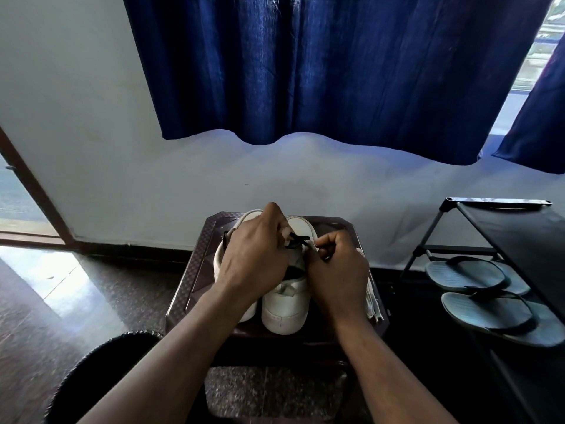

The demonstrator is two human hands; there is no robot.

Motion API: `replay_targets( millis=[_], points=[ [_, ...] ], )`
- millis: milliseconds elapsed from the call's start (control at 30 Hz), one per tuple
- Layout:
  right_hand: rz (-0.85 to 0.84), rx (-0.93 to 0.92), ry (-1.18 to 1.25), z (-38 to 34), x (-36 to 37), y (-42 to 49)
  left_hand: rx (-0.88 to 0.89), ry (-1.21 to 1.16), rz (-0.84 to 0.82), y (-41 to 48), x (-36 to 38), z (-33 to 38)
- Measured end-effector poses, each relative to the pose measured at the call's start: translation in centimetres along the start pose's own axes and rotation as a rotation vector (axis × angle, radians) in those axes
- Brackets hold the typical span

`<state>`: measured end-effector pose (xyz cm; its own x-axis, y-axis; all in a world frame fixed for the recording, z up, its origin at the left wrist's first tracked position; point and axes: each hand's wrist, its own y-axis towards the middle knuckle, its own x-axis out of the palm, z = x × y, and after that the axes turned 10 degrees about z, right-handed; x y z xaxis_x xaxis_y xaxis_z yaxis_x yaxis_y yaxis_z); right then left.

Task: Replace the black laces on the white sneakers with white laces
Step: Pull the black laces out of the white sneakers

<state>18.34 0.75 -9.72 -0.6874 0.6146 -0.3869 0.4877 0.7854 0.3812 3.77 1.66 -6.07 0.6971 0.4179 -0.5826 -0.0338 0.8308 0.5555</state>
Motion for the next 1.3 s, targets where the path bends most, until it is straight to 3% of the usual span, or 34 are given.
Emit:
replay_targets(
  millis=[233, 633, 933, 1000, 1133, 1200, 1300],
  points=[
    [0.050, -0.067, -0.009, 1.1, 0.8, 0.1, 0.230, 0.216, -0.118, 0.2, -0.5, -0.6],
    [0.082, -0.101, 0.084, 1.2, 0.8, -0.1, 0.199, 0.298, -0.119, 0.0, 0.2, 0.5],
    [0.147, -0.164, 0.065, 0.9, 0.6, -0.7, 0.192, 0.352, -0.310, 0.7, -0.2, 0.8],
    [0.140, -0.164, 0.060, 1.0, 0.6, -0.6, 0.133, 0.218, -0.217, 0.7, 0.1, 0.3],
    [0.077, -0.201, 0.084, 1.0, 0.5, -0.3, -0.261, -0.180, 0.085, 2.2, -0.4, -1.2],
    [0.032, -0.228, 0.089, 0.8, 0.5, -0.2, -0.286, -0.171, 0.161, 2.8, -1.2, -2.1],
    [-0.022, -0.302, 0.062, 0.4, 0.7, 0.1, -0.169, 0.021, 0.144, 2.8, -2.1, -2.9]
  ],
)
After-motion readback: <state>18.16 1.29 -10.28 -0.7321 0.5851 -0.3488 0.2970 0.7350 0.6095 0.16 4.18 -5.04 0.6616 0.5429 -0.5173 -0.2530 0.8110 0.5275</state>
